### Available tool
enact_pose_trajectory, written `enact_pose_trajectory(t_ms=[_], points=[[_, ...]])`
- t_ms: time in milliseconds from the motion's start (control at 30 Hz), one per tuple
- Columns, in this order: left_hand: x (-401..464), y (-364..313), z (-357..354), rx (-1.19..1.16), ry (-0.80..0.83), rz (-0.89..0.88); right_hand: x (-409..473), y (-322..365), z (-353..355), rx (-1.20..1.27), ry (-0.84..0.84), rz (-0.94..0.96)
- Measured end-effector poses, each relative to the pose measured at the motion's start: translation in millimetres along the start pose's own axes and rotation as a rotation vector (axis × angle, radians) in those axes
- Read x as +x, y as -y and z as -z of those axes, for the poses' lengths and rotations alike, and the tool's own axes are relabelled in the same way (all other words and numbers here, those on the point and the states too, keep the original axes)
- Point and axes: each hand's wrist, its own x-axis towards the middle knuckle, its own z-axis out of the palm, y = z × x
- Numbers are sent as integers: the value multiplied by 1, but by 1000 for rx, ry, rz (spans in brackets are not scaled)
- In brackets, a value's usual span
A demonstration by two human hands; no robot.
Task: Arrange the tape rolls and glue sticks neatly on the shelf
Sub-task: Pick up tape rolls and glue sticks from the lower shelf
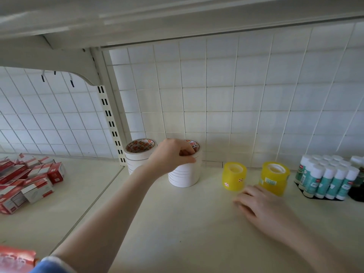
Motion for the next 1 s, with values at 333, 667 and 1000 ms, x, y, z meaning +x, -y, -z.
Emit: enact_pose_trajectory(t_ms=[333,667,1000], points=[[-12,0,-2,264,-64,-109,-1,2,6,8,119,-49],[-95,-7,-36,358,-402,-31,-21,0,42,-103,329,-115],[-141,-36,-72,224,-267,13,-107,6,83,-311,163,-584]])
